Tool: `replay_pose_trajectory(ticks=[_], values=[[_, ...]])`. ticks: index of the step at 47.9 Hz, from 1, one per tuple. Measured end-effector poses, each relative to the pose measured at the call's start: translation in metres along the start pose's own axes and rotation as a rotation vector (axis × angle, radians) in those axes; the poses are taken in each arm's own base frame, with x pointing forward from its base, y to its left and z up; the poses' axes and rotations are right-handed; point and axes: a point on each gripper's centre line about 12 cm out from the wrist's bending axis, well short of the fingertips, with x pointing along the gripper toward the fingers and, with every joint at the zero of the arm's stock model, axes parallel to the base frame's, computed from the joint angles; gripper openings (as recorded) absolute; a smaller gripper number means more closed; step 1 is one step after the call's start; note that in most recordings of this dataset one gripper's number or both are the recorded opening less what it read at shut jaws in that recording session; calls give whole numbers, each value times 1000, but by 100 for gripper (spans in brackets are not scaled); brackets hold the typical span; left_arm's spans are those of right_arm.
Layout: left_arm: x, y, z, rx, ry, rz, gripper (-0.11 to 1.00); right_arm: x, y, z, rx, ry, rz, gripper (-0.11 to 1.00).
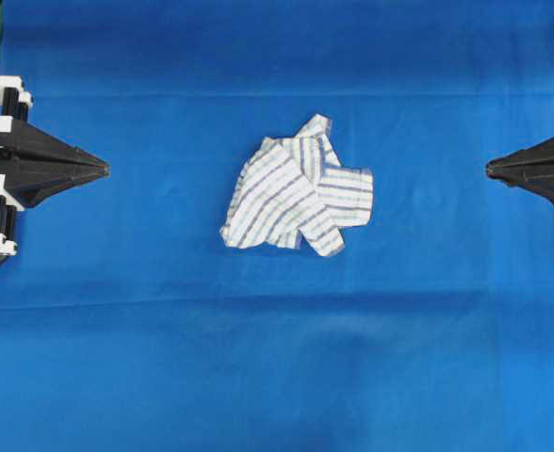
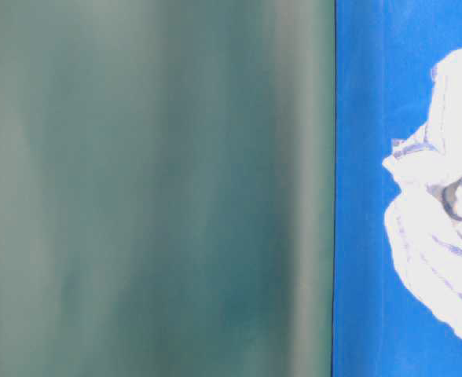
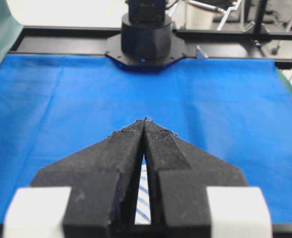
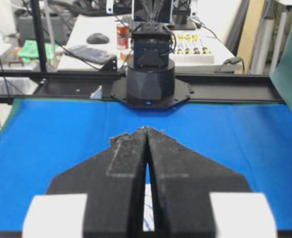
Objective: Lift the towel with both arms.
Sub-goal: 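Move both grippers inward toward the striped towel's left and right edges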
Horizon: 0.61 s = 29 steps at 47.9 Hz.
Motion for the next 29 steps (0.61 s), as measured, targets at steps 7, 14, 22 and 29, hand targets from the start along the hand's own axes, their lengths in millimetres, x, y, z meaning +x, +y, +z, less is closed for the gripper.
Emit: replay_pose_trajectory(ticks=[7, 14, 22, 29], values=[[3, 0, 3, -18, 41, 2, 0, 3, 0, 3, 0, 23, 0, 0], [9, 0, 5, -23, 83, 2, 0, 16, 0, 4, 6, 121, 1, 0], [26, -2, -1, -24, 150, -5, 0, 36, 0, 0, 17, 239, -1, 0], [41, -7, -7, -23, 223, -24, 0, 55, 1, -12, 18, 342, 3, 0]])
